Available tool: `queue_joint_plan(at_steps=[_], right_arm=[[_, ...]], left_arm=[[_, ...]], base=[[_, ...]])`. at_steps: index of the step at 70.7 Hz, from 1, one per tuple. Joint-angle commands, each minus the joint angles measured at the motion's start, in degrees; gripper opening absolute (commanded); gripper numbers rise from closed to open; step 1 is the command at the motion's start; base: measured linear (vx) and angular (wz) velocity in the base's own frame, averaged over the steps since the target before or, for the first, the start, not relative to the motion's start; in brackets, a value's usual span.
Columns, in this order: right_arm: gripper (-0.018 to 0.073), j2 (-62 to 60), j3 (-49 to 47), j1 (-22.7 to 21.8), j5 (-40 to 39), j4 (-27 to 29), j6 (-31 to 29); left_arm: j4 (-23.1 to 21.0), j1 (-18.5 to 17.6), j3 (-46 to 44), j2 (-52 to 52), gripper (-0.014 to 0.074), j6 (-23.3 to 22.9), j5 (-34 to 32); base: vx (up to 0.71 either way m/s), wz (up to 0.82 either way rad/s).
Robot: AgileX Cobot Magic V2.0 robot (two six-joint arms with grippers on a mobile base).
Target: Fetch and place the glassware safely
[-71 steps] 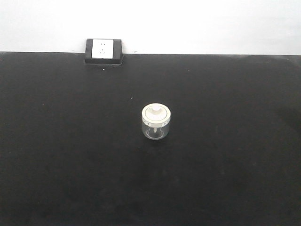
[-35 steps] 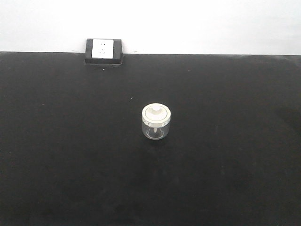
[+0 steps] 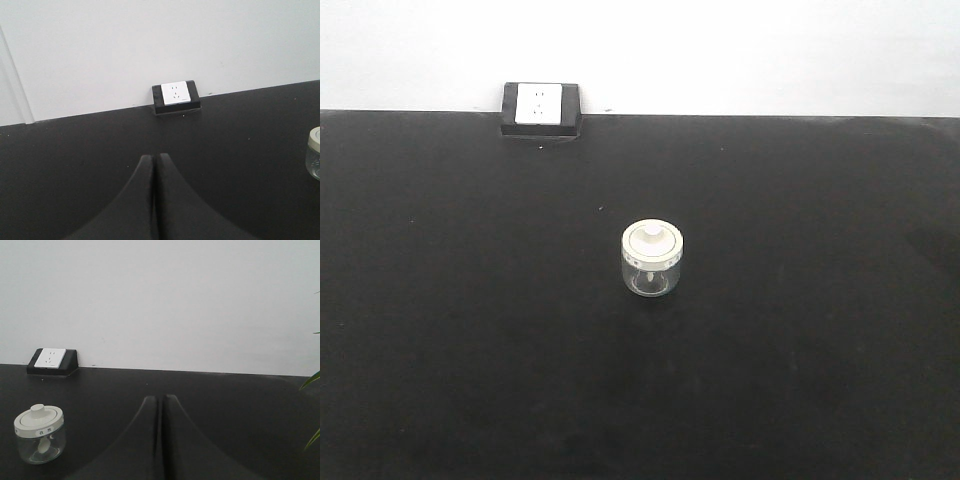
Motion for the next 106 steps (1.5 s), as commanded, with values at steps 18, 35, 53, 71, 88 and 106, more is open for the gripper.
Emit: queue_joint_plan(at_steps=[18, 35, 53, 71, 88, 106], right_arm=[[-0.0004, 0.53, -1.53, -0.31, -2.20, -0.86, 0.01], [-0.0004, 0.53, -1.53, -0.31, -2.20, -0.86, 0.01], [-0.0004, 0.53, -1.53, -0.31, -2.20, -0.86, 0.01], [-0.0004, 0.52, -1.53, -0.31, -2.27, -0.86, 0.01], [-0.0004, 0.52, -1.53, -0.31, -2.27, -0.86, 0.01], [-0.0004, 0.52, -1.53, -0.31, -2.27, -0.86, 0.01]], left_arm=[[-1.06, -0.24, -1.14, -0.60, -0.0007, -0.12, 2.44], [-3.57, 0.15, 6.54, -10.88, -0.0007, -0.12, 1.67], [-5.36, 1.03, 17.42, -21.12, -0.0007, -0.12, 0.78], [-5.31, 1.03, 19.63, -20.69, -0.0007, -0.22, -0.29], [-5.31, 1.03, 19.63, -20.69, -0.0007, -0.22, -0.17], [-5.31, 1.03, 19.63, -20.69, -0.0007, -0.22, -0.02]], base=[[0.00, 0.00], [0.00, 0.00], [0.00, 0.00], [0.00, 0.00], [0.00, 0.00], [0.00, 0.00]])
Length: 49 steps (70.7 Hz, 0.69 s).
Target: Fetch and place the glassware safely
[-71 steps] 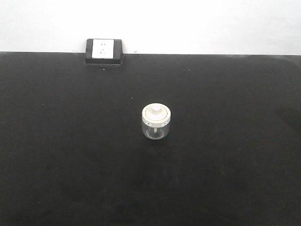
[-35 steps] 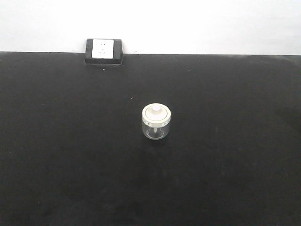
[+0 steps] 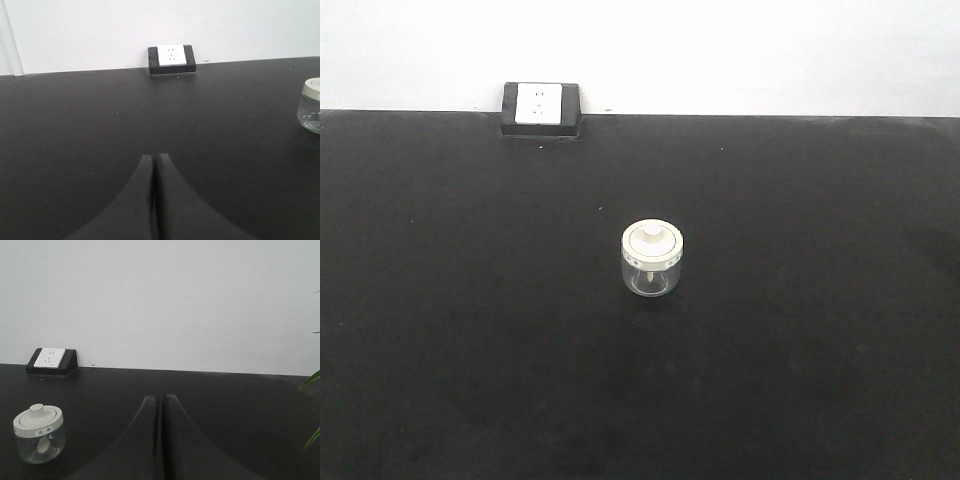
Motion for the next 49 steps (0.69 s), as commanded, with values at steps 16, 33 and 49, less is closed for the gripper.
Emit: queue_joint_plan(at_steps=[16, 33, 49], right_arm=[[-0.0004, 0.52, -1.53, -0.31, -2.35, -0.86, -0.04], [-0.0004, 0.52, -1.53, -0.31, -2.35, -0.86, -0.04], [-0.0004, 0.52, -1.53, -0.31, -2.35, -0.86, -0.04]], left_arm=[[-0.55, 0.15, 1.65, -0.68, -0.0007, -0.22, -4.29], [-0.55, 0.15, 1.65, -0.68, -0.0007, -0.22, -4.29], [-0.55, 0.15, 1.65, -0.68, -0.0007, -0.22, -4.29]], base=[[0.00, 0.00], [0.00, 0.00], [0.00, 0.00]])
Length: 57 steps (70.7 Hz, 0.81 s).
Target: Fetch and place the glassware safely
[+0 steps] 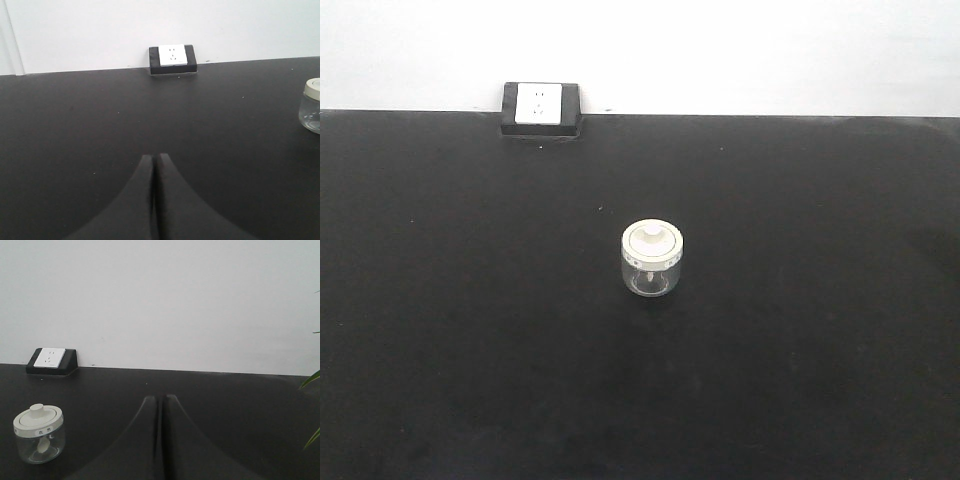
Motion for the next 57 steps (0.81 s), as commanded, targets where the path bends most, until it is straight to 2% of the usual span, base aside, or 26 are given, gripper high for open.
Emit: queue_joint_plan(at_steps=[1, 10, 19, 24, 39, 43, 50, 57], right_arm=[[-0.0004, 0.52, -1.53, -0.31, -2.35, -0.86, -0.04], [-0.0004, 0.52, -1.53, -0.31, -2.43, -0.54, 0.02], [-0.0004, 0.52, -1.53, -0.31, -2.72, 4.88, -2.86], [-0.0004, 0.52, -1.53, -0.31, -2.54, 11.01, -9.07], [-0.0004, 0.52, -1.53, -0.37, -2.34, 32.08, -34.86], [-0.0004, 0.52, -1.49, -0.51, -2.34, 36.27, -39.49], [-0.0004, 0.52, 0.36, -2.91, -4.39, 42.50, -43.66], [-0.0004, 0.52, 3.26, -6.71, -6.95, 46.71, -43.70]], left_arm=[[-0.55, -0.03, 1.65, -0.68, -0.0007, -0.22, -4.29], [-0.55, -0.03, 1.65, -0.68, -0.0007, -0.22, -4.29], [-0.55, -0.03, 1.65, -0.68, -0.0007, -0.22, -4.29], [-0.55, -0.03, 1.65, -0.68, -0.0007, -0.22, -4.29], [-0.55, -0.03, 1.65, -0.68, -0.0007, -0.22, -4.29], [-0.55, -0.03, 1.65, -0.68, -0.0007, -0.22, -4.29], [-0.55, -0.03, 1.65, -0.68, -0.0007, -0.22, -4.29], [-0.55, -0.03, 1.65, -0.68, -0.0007, -0.22, -4.29]], base=[[0.00, 0.00], [0.00, 0.00], [0.00, 0.00], [0.00, 0.00], [0.00, 0.00], [0.00, 0.00], [0.00, 0.00], [0.00, 0.00]])
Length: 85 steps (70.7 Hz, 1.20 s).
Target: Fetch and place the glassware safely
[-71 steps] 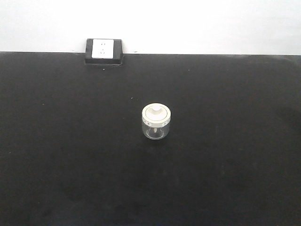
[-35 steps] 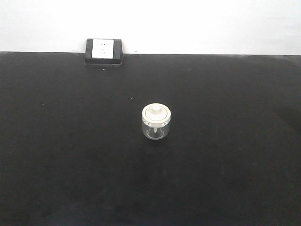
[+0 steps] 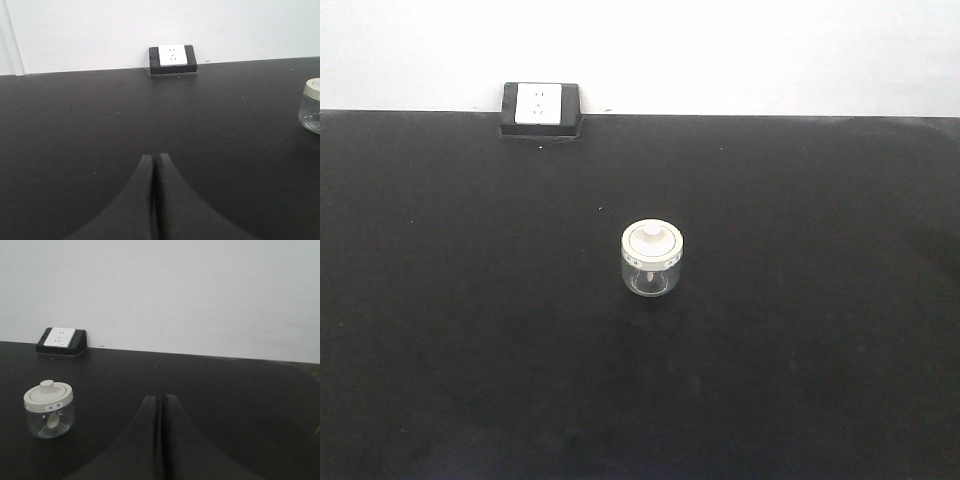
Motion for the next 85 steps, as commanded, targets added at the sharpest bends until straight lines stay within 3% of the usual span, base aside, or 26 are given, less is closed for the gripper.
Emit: queue_joint_plan(at_steps=[1, 11, 27, 36, 85], right_arm=[[-0.0004, 0.52, 1.45, -4.24, -6.78, 5.72, -2.22], [-0.0004, -0.07, 4.93, -7.34, -9.65, 6.08, -0.70], [-0.0004, -5.98, 10.84, -7.31, -9.93, 5.62, -0.70], [-0.0004, -9.33, 10.81, -7.31, -5.30, 5.49, -1.63], [-0.0004, -9.26, 10.81, -7.24, -4.90, 5.49, -1.63]], left_arm=[[-0.55, -0.03, 1.65, -0.68, -0.0007, -0.22, -4.29], [-0.55, -0.03, 1.65, -0.68, -0.0007, -0.22, -4.29], [-0.55, -0.03, 1.65, -0.68, -0.0007, -0.22, -4.29], [-0.55, -0.03, 1.65, -0.60, -0.0007, -0.22, -4.29], [-0.55, -0.03, 1.65, -0.61, -0.0007, -0.16, -4.22]], base=[[0.00, 0.00], [0.00, 0.00], [0.00, 0.00], [0.00, 0.00], [0.00, 0.00]])
